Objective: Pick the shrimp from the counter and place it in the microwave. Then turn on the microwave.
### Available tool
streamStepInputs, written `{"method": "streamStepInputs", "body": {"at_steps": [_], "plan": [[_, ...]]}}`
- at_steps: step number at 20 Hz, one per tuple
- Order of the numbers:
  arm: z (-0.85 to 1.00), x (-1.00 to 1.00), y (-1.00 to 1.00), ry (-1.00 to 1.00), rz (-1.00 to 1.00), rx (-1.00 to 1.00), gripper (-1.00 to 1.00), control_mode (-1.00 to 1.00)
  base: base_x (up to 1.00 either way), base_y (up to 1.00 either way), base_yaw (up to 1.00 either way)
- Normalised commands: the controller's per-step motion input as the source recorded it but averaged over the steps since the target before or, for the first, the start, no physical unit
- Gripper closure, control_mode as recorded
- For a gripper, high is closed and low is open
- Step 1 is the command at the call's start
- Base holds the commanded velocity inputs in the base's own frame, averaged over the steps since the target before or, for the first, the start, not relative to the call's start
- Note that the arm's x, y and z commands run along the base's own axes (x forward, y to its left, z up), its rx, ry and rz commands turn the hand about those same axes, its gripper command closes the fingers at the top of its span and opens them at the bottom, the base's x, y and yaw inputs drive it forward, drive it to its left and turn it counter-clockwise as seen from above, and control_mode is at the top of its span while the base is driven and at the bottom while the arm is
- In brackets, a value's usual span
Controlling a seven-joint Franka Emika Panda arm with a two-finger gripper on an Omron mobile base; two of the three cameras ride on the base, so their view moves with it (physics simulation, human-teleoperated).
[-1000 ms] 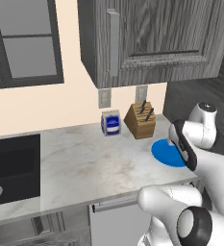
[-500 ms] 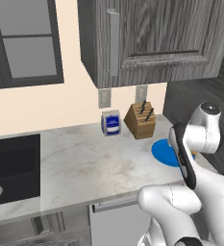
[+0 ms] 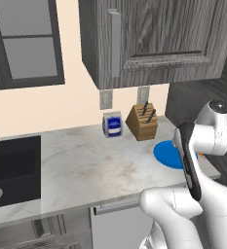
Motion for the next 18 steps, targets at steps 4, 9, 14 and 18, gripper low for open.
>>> {"method": "streamStepInputs", "body": {"at_steps": [4, 9, 14, 18], "plan": [[0.33, -0.28, 0.1, 0.0, 0.0, 0.0, 1.0, -1.0, 0.0, 0.0, 0.0], [0.31, -0.31, 0.12, 0.0, 0.0, 0.0, 1.0, -1.0, 0.0, 0.0, 0.0], [0.3, -0.32, 0.11, 0.0, 0.0, 0.0, 1.0, -1.0, 0.0, 0.0, 0.0], [0.28, -0.31, 0.1, 0.0, 0.0, 0.0, 1.0, -1.0, 0.0, 0.0, 0.0]]}}
